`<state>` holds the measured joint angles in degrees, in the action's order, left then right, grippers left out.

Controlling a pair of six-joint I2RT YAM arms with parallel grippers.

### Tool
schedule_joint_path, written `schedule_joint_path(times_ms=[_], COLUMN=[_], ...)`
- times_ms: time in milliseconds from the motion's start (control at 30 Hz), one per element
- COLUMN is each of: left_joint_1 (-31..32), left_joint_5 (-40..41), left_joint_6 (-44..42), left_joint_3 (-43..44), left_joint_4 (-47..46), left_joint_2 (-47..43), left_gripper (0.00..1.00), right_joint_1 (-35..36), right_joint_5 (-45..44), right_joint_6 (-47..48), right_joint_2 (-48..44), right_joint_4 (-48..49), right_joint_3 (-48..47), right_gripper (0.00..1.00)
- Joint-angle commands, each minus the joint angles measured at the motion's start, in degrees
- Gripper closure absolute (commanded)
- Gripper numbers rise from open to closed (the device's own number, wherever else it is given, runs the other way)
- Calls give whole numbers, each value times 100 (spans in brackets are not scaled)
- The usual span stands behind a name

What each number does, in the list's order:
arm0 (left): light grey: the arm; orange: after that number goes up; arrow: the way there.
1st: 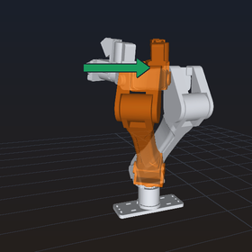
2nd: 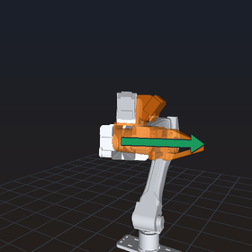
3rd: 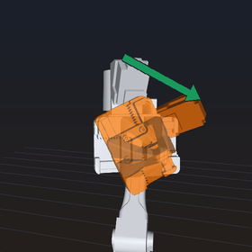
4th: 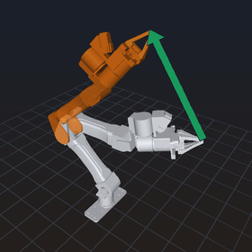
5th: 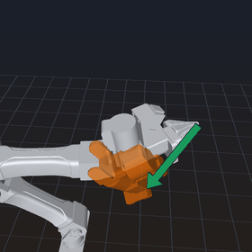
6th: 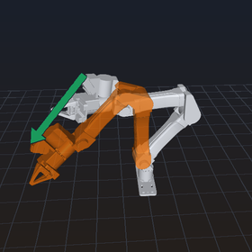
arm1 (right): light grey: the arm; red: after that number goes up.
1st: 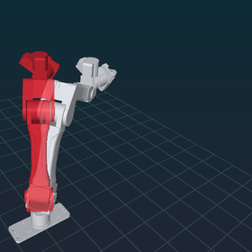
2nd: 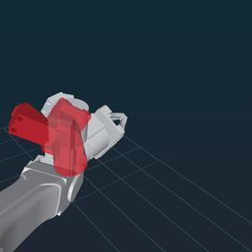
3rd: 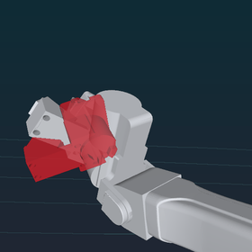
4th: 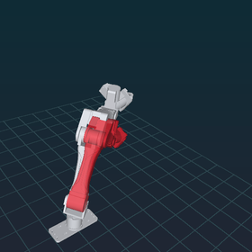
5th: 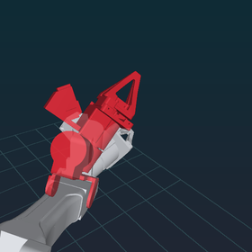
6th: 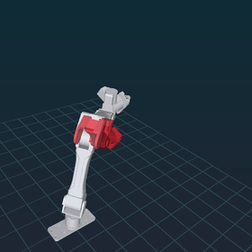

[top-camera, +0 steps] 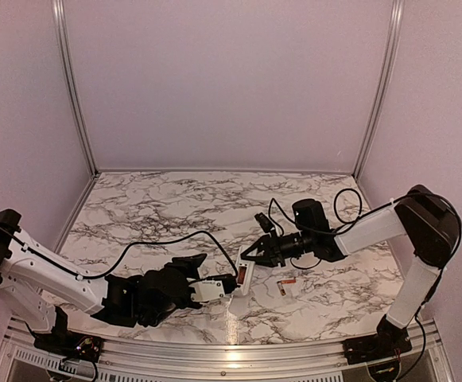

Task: Load the batteries into the remote control
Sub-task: Remove the battery cover from the remote control, then pick up the battery from the center of the board.

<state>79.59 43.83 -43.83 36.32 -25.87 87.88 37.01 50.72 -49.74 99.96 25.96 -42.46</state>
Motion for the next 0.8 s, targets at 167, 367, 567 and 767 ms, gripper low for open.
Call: schedule_joint_path(times_ms=[167,367,567,767], left_joint_1=[-277,-574,-717,-629], left_joint_5=[-193,-1131,-2153,-2590], left_joint_6=[1025,2322,3625,5068], left_joint_3=[34,507,1434,2524], left_joint_4=[276,814,1313,1464], left_joint_2=[-34,-295,156,1342], left_gripper=[34,32,32,38], right_joint_1=[-537,-1053,-1764,-2617], right_joint_5=[-4,-39,-193,-64], right_joint_6=[319,756,1407,1680], right_joint_2=[-384,-1115,-1804,-2279], right_joint_4=[-245,-650,-1425,-1840], right_joint_3=[51,330,536,715], right_gripper=[100,100,100,100])
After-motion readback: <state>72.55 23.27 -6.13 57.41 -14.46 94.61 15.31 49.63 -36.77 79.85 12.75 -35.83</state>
